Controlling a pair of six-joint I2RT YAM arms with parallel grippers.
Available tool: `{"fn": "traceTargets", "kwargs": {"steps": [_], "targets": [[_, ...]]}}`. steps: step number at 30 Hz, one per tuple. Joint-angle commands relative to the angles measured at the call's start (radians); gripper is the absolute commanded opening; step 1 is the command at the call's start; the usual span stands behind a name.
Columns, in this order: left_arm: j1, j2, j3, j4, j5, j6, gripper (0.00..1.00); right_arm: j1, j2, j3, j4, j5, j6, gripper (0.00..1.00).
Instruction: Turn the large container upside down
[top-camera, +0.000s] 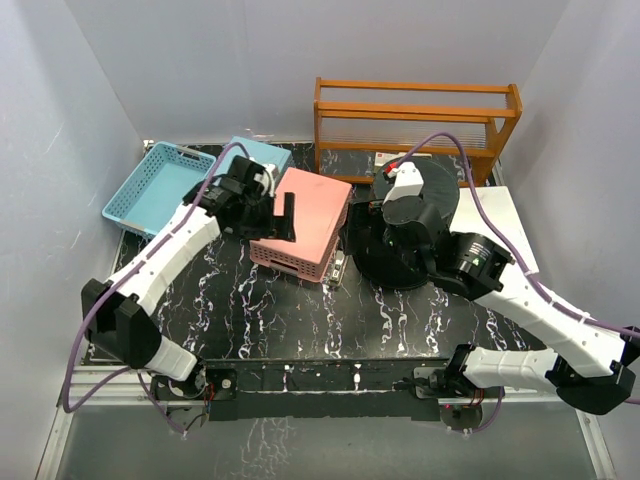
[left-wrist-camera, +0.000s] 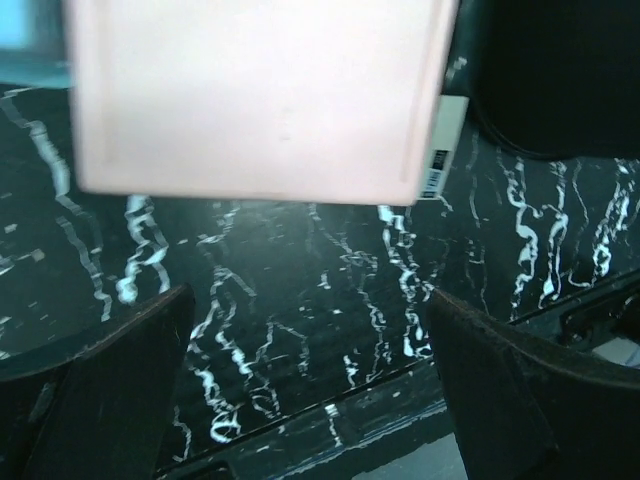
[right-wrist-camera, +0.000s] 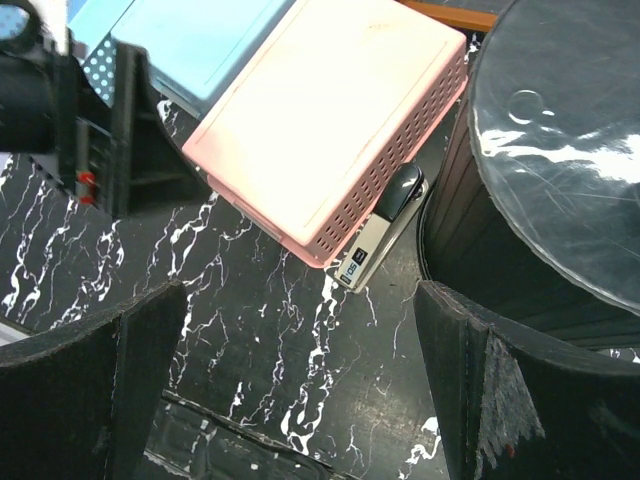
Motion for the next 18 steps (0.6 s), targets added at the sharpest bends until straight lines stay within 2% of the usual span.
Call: {"fn": "traceTargets", "kwargs": {"steps": [1,2,5,9,12,18], "targets": [[0.194,-0.099,0.031,-0.094,0.005,0.053,0.99,0.002,-0.012,0.030,0.067,-0.016,-0.035,0.98],[0.279,-0.093,0.060,-0.112,0.028,0.067,0.99,0.002,-0.015,0.025,0.068,-0.019,-0.035,0.98],[0.426,-0.074,0.100,-0.117,-0.021,0.091,0.99,0.002,-0.026,0.006,0.081,-0.034,-0.031,0.98],[0.618,-0.035,0.098,-0.052,-0.018,0.112,0.98,0.002,-0.027,0.007,0.085,-0.068,-0.025,0.98],[0.655,0.031,0.113,-0.020,-0.059,0.218,0.94,0.002,-0.031,0.016,0.074,-0.081,-0.026,0.98],[0.655,0.123,0.119,0.047,-0.028,0.404,0.93,0.001,-0.006,0.061,0.023,-0.068,-0.051,0.98]]}}
